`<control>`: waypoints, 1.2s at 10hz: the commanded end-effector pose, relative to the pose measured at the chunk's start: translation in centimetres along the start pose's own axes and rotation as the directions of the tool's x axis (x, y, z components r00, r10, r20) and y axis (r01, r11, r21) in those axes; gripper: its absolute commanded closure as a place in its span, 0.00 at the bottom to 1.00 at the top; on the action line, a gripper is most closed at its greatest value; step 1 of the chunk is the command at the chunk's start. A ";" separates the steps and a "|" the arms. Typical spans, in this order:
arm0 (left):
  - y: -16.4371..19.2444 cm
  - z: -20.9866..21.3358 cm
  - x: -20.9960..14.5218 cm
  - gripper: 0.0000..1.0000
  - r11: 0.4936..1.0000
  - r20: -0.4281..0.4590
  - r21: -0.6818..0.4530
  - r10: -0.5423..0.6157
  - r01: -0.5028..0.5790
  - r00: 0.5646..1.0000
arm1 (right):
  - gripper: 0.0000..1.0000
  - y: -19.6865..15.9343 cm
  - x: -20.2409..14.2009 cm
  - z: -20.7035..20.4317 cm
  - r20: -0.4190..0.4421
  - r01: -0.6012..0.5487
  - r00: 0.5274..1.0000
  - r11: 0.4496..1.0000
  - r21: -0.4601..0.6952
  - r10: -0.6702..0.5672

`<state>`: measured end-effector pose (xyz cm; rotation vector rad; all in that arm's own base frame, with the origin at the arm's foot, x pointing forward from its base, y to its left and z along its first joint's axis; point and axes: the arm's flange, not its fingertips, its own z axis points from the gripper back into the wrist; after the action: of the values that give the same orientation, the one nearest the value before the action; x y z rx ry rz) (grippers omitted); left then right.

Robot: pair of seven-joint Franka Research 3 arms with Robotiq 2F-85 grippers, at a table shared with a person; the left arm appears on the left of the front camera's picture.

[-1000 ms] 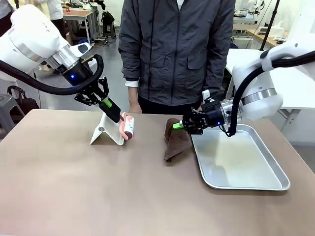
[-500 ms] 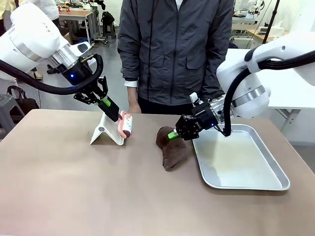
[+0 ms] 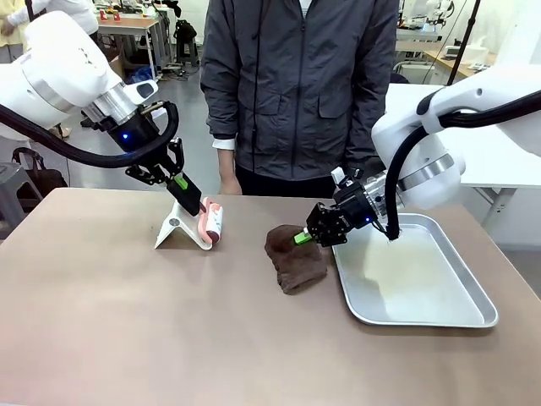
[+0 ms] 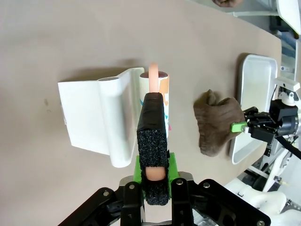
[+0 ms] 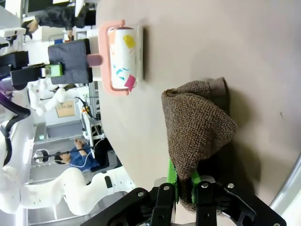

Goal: Clean the surface of the table.
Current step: Return the Lint Roller and towel to their original positions.

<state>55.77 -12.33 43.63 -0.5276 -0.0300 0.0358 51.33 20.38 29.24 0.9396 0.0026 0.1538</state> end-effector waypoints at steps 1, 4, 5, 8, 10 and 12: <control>-0.4 -0.1 0.4 0.78 0.997 0.028 0.051 0.055 -0.056 0.998 | 0.91 0.0 0.7 -0.2 0.008 0.016 1.000 1.000 -0.025 -0.016; 0.2 0.5 0.3 0.78 0.996 0.042 0.036 0.082 -0.083 0.996 | 0.91 -0.3 0.8 -0.8 -0.011 0.013 1.000 1.000 -0.006 -0.013; 0.5 0.8 0.1 0.78 0.995 0.054 0.041 0.094 -0.096 0.994 | 0.91 -0.3 0.8 -0.8 -0.017 0.007 1.000 1.000 -0.004 -0.007; 1.4 1.1 -0.1 0.78 0.990 0.071 0.041 0.131 -0.135 0.989 | 0.91 -0.3 0.8 -0.8 -0.010 0.003 1.000 1.000 0.000 -0.003; 1.7 0.8 -0.2 0.78 0.988 0.050 0.050 0.141 -0.143 0.989 | 0.91 -0.2 0.7 -0.7 0.003 -0.005 1.000 1.000 0.003 0.005; 1.7 0.5 -0.1 0.78 0.989 0.036 0.056 0.134 -0.135 0.990 | 0.91 -0.3 0.6 -0.6 0.014 -0.005 1.000 1.000 0.008 0.005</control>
<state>56.04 -11.25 43.64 -0.5107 -0.0311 0.1525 51.60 20.68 28.40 0.9400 0.0128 0.1515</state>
